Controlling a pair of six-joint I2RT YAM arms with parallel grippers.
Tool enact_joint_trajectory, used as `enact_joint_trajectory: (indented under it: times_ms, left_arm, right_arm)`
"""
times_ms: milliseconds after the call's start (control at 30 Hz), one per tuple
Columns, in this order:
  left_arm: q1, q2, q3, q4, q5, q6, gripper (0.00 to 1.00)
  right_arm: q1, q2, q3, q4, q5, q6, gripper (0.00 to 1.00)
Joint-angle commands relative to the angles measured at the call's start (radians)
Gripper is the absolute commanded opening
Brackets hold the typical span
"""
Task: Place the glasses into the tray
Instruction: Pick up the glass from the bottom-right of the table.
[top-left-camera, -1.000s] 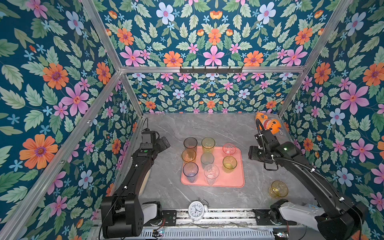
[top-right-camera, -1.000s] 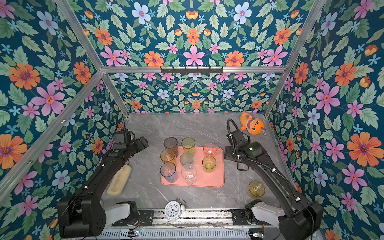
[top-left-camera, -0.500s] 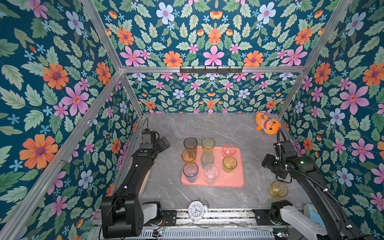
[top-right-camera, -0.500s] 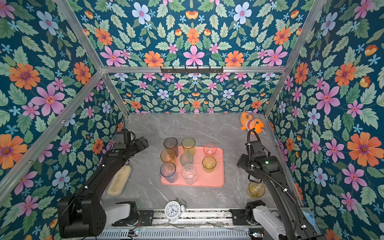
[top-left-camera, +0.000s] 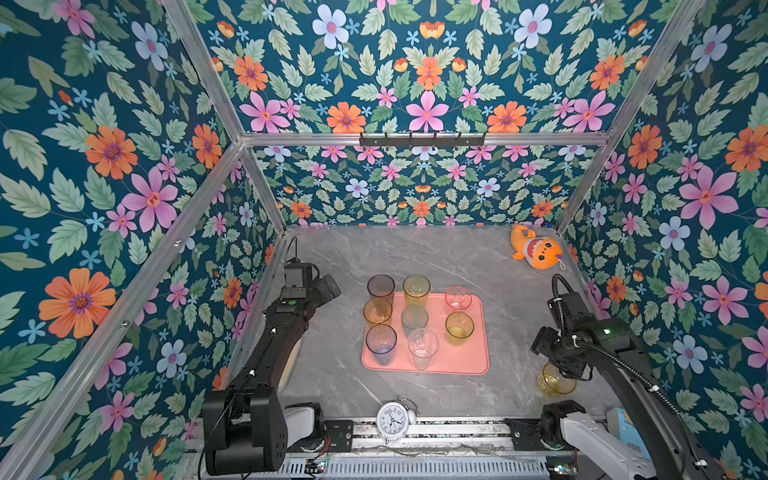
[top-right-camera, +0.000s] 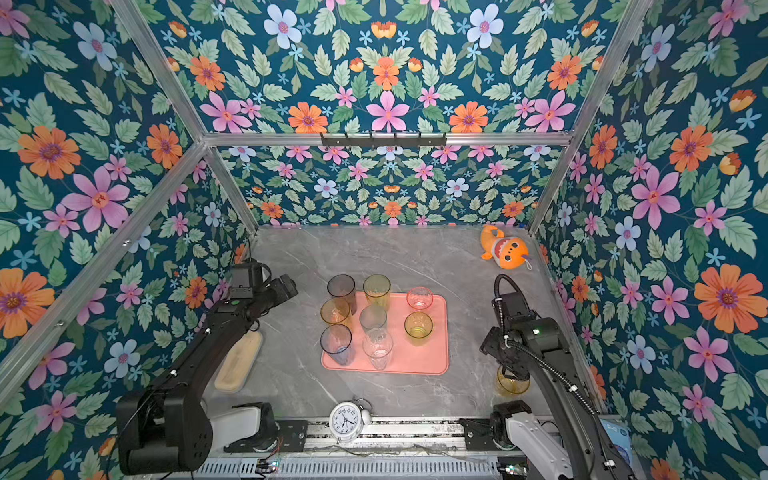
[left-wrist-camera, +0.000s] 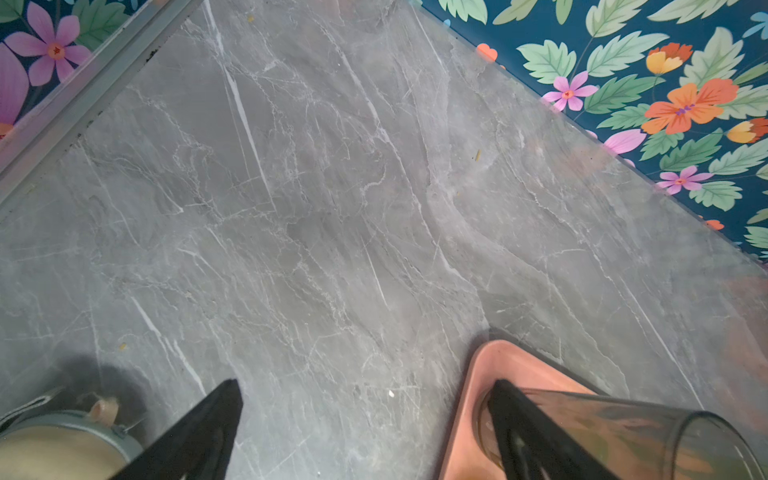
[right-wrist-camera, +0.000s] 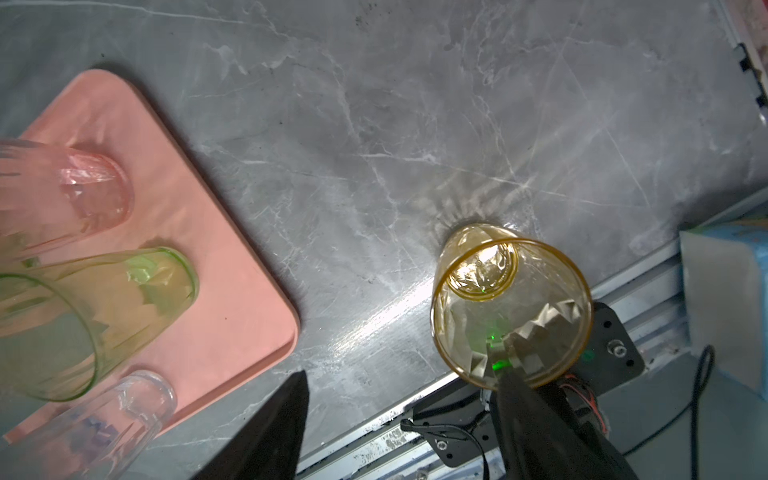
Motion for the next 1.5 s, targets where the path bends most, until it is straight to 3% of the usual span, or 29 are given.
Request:
enact_joint_trajectory:
  times_ms: [0, 200, 467, 867, 1000, 1333, 1467]
  left_arm:
    - [0.001, -0.002, 0.000, 0.013, 0.003, 0.003, 0.96]
    - [0.000, -0.003, -0.001, 0.013, 0.004, 0.005, 0.96]
    - [0.000, 0.002, 0.000, 0.015, 0.003, 0.006, 0.96]
    - [0.001, 0.007, 0.002, 0.013, 0.002, 0.006, 0.96]
    - [0.000, 0.004, 0.004, 0.011, 0.001, 0.005, 0.96]
    - [0.001, 0.000, 0.000, 0.009, 0.004, 0.003, 0.96]
    - [0.000, -0.002, -0.001, 0.010, 0.004, 0.003, 0.96]
  right_arm:
    - [0.000, -0.005, -0.014, -0.044, 0.058, 0.104, 0.72]
    - [-0.023, 0.014, -0.053, -0.036, 0.101, 0.194, 0.71]
    - [-0.056, 0.038, -0.135, 0.121, -0.038, 0.161, 0.65]
    - [-0.055, 0.053, -0.197, 0.167, -0.050, 0.154, 0.60]
    - [-0.056, 0.059, -0.222, 0.196, -0.074, 0.135, 0.55]
    - [-0.055, 0.079, -0.247, 0.247, -0.117, 0.106, 0.31]
    - [-0.055, 0.080, -0.249, 0.253, -0.122, 0.104, 0.27]
